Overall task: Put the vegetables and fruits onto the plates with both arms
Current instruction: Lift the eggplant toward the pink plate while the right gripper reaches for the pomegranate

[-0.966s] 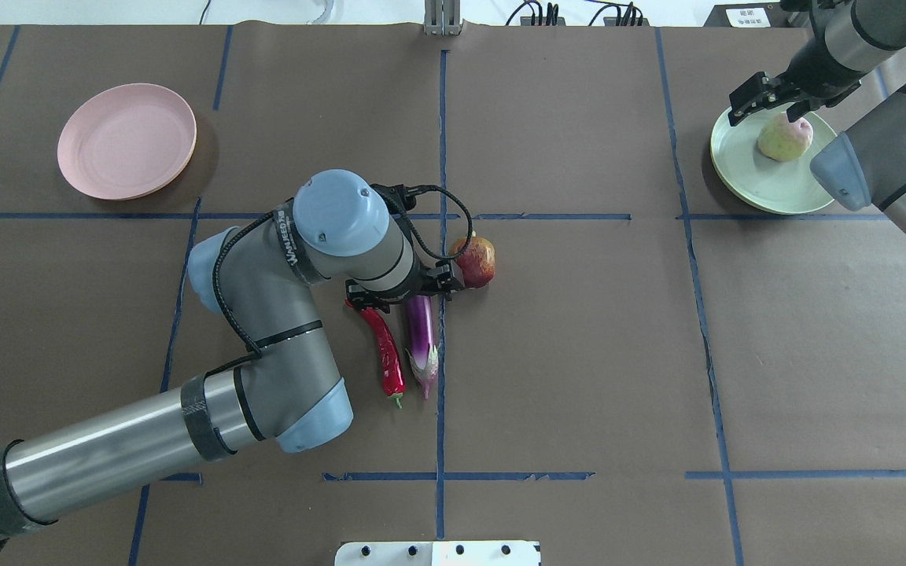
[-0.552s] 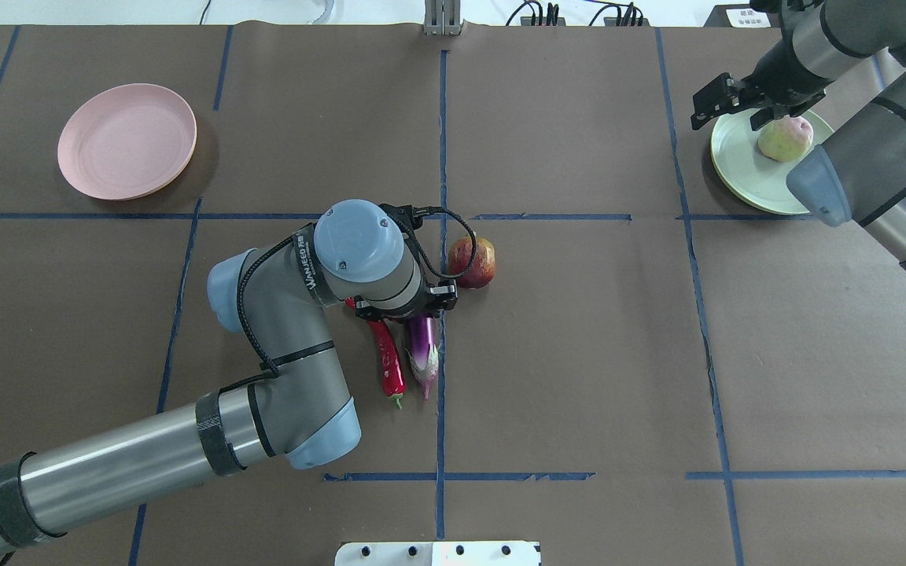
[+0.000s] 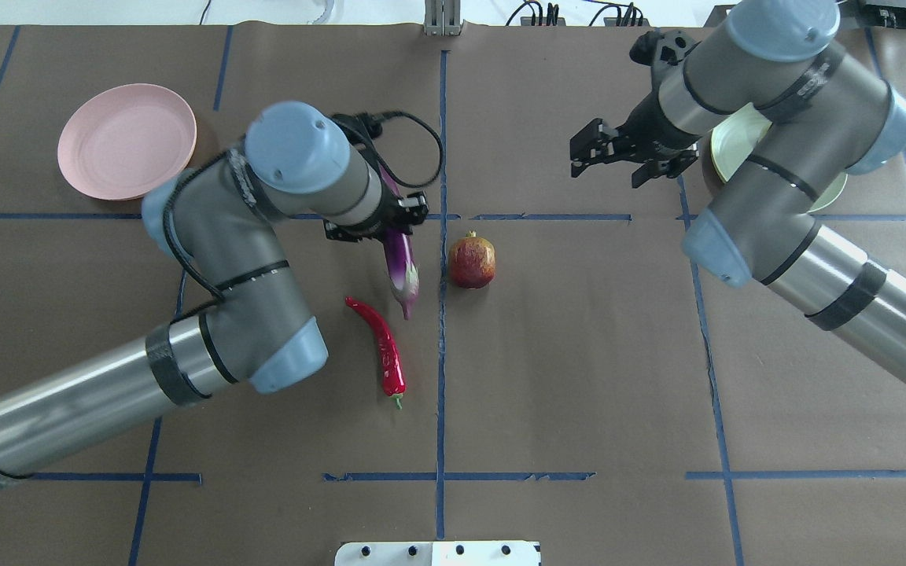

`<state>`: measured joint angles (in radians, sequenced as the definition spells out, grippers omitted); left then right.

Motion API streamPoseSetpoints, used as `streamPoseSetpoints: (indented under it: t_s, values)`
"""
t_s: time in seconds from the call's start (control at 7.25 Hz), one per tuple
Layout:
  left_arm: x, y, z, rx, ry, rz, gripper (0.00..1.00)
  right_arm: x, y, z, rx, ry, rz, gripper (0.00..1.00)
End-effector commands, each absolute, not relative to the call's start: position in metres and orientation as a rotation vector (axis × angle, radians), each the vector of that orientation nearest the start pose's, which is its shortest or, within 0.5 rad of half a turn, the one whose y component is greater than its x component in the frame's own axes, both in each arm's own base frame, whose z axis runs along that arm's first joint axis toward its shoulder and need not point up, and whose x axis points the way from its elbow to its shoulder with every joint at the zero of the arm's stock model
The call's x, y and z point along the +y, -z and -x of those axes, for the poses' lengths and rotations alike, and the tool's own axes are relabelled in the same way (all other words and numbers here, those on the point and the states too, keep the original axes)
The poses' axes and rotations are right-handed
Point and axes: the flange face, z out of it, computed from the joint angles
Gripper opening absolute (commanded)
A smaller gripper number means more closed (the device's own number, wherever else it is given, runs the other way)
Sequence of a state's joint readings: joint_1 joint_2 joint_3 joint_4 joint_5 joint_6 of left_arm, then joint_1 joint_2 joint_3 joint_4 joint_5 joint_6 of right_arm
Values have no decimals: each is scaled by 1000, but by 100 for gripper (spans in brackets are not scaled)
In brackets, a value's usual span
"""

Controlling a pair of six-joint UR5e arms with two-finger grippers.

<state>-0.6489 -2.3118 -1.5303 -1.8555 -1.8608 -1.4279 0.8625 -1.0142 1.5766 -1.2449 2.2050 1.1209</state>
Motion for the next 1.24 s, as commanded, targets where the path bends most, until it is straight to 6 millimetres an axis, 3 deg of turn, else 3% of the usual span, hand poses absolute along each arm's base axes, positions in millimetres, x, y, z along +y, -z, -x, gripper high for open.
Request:
streamPoseSetpoints:
  t_s: [0.0, 0.14, 0.28, 0.41, 0.55, 0.69, 1.1]
  values:
    - [-595, -228, -402, 967, 493, -204, 0, -518, -228, 471, -1063, -175, -14, 100]
    - [-615, -273, -365, 908, 552, -202, 0, -499, -212, 500, -1069, -195, -2, 100]
    - [-635, -291, -336, 861, 510, -250, 0, -483, -210, 523, -1055, -221, 9, 100]
    - [-646, -318, -327, 805, 458, -262, 0, -476, -208, 546, -983, -245, 27, 100]
    - [-653, -330, -324, 786, 468, -253, 0, -477, -196, 564, -905, -252, 25, 100]
    - [-655, -336, -325, 775, 462, -248, 0, -484, -199, 588, -840, -243, 17, 100]
    - [-665, -361, -324, 730, 442, -237, 0, -498, -230, 607, -739, -194, -70, 100]
